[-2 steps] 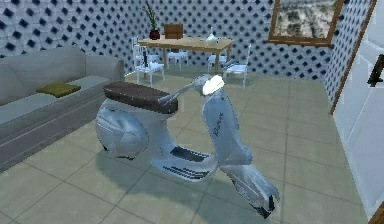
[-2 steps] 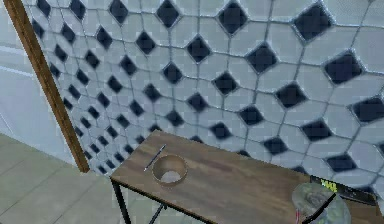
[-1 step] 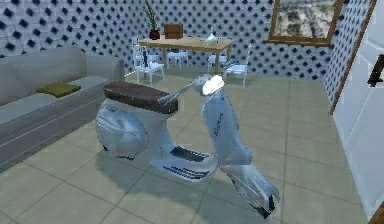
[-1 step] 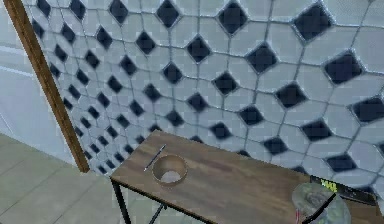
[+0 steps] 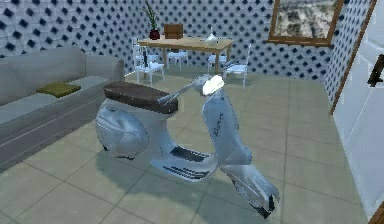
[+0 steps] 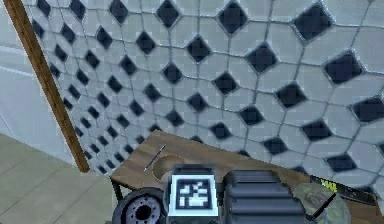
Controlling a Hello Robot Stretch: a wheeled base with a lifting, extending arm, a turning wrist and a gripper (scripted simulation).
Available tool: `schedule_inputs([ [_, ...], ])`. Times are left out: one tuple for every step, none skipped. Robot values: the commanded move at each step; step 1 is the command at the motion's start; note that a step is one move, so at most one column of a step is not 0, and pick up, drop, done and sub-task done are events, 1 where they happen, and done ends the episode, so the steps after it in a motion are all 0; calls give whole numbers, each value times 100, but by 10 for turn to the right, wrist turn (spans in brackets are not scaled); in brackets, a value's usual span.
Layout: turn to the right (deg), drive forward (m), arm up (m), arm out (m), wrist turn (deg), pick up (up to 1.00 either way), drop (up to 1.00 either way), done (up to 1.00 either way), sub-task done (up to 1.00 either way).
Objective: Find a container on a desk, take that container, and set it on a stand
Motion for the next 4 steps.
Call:
schedule_inputs([
  [0,0,0,20,0,0,0,0,0],
  [0,0,0,0,450,0,0,0,0],
  [0,0,0,0,450,0,0,0,0],
  [0,0,0,0,450,0,0,0,0],
])
